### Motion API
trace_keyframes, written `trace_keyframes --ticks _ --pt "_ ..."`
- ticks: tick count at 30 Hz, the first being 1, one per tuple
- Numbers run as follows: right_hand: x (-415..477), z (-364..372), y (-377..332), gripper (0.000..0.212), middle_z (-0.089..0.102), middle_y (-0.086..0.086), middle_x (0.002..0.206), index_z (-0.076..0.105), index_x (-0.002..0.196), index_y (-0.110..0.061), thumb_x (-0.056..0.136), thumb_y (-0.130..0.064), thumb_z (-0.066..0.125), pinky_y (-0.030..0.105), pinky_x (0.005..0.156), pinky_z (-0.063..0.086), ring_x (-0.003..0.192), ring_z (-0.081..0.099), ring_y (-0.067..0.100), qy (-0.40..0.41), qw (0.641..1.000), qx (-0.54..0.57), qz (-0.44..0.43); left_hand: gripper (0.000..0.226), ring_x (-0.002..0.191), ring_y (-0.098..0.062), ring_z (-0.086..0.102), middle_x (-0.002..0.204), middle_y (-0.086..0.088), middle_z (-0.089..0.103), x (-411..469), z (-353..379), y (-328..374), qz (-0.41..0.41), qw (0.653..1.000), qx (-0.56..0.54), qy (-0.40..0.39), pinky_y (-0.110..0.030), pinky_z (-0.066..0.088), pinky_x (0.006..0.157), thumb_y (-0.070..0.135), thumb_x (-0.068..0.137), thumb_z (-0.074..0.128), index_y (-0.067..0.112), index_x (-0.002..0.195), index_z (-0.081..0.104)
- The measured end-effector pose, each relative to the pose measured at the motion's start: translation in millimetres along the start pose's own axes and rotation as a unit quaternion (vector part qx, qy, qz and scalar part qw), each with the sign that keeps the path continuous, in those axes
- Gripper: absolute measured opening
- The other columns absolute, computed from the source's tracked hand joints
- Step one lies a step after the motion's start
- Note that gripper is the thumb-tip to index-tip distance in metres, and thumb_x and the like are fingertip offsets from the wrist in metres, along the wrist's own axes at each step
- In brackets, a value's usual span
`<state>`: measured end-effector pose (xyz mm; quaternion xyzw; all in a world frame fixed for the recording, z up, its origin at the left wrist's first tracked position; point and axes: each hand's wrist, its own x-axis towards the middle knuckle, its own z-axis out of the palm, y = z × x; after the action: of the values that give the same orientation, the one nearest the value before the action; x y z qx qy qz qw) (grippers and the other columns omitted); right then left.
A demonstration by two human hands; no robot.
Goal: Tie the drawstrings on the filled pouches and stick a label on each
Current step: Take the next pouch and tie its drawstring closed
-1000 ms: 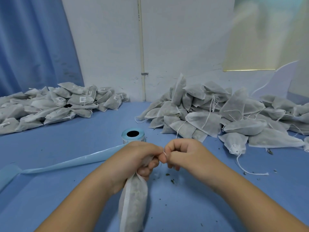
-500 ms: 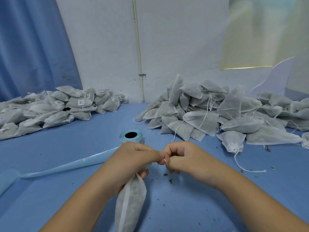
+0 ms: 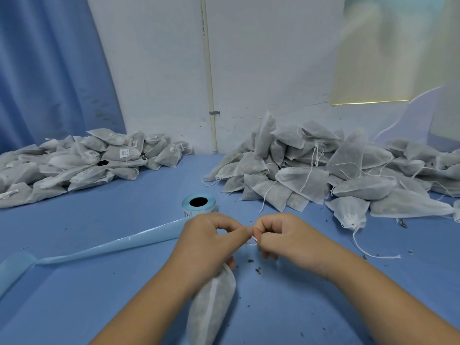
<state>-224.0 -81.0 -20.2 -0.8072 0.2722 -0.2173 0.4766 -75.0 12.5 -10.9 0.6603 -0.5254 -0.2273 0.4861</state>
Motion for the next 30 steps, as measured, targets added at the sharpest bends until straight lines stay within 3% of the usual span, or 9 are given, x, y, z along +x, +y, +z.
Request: trace_keyframes --ticks 6,9,12,16,20,23,30 --pt "1.0 3.0 -1.0 0.017 0.066 -0.003 0.071 0.063 0.074 -0.027 0.063 -0.039 0.064 0.034 0.067 0.045 0.070 0.062 0.018 0.052 0.995 0.079 -0.022 0.023 0.039 -0.008 0.054 0.047 0.016 0.054 -0.7 0.4 -4.1 0.019 1.000 -0.010 -0.003 -0.014 0.030 0.036 0.029 0.089 0.067 0.023 0.067 0.067" --pt "-0.1 3.9 -4.2 0.020 0.070 -0.001 0.080 0.063 0.093 -0.014 0.078 -0.024 0.072 0.026 0.064 0.048 0.073 0.069 0.016 0.062 0.990 0.120 -0.038 0.023 0.042 -0.010 0.056 0.049 0.016 0.054 -1.1 2.8 -4.9 0.022 1.000 -0.011 -0.005 -0.012 0.032 0.038 0.027 0.089 0.065 0.021 0.067 0.066" --pt "-0.3 6.4 -7.7 0.009 0.070 -0.001 0.073 0.065 0.090 -0.009 0.084 -0.007 0.069 0.023 0.062 0.049 0.070 0.069 0.013 0.083 0.990 0.111 -0.040 0.025 0.041 -0.009 0.054 0.047 0.016 0.054 0.1 3.5 -7.0 0.026 1.000 -0.002 0.006 -0.011 0.032 0.040 0.026 0.091 0.064 0.019 0.067 0.065" --pt "1.8 16.8 -7.5 0.015 0.067 0.000 0.068 0.067 0.085 -0.019 0.081 -0.004 0.067 0.029 0.062 0.047 0.063 0.062 0.012 0.126 0.990 0.045 -0.043 0.028 0.044 -0.006 0.050 0.049 0.015 0.055 2.8 2.2 -10.5 0.040 0.999 0.029 0.015 -0.013 0.035 0.043 0.030 0.093 0.061 0.022 0.067 0.065" --pt "-0.6 25.2 -6.5 0.027 0.063 -0.011 0.067 0.068 0.073 -0.032 0.076 -0.006 0.066 0.011 0.059 0.043 0.063 0.056 0.003 0.196 0.962 -0.139 -0.128 0.026 0.049 -0.002 0.048 0.065 0.009 0.062 5.1 0.0 -14.5 0.076 0.991 0.111 0.014 -0.022 0.039 0.053 0.035 0.094 0.059 0.023 0.071 0.064" --pt "-0.8 26.0 -4.5 0.022 0.060 -0.011 0.066 0.073 0.077 -0.026 0.075 -0.005 0.068 0.010 0.064 0.042 0.073 0.057 0.004 0.211 0.941 -0.206 -0.168 0.025 0.051 -0.002 0.046 0.072 0.005 0.062 6.6 -3.0 -16.0 0.091 0.983 0.159 0.002 -0.024 0.038 0.055 0.037 0.094 0.056 0.022 0.074 0.063" --pt "-1.3 27.7 -3.3 0.019 0.058 -0.012 0.066 0.072 0.082 -0.026 0.077 -0.009 0.065 0.019 0.060 0.045 0.068 0.055 0.007 0.211 0.917 -0.272 -0.203 0.029 0.068 -0.006 0.056 0.074 0.008 0.063 9.6 -5.0 -17.8 0.084 0.976 0.200 -0.011 -0.032 0.047 0.067 0.041 0.095 0.053 0.024 0.074 0.060"
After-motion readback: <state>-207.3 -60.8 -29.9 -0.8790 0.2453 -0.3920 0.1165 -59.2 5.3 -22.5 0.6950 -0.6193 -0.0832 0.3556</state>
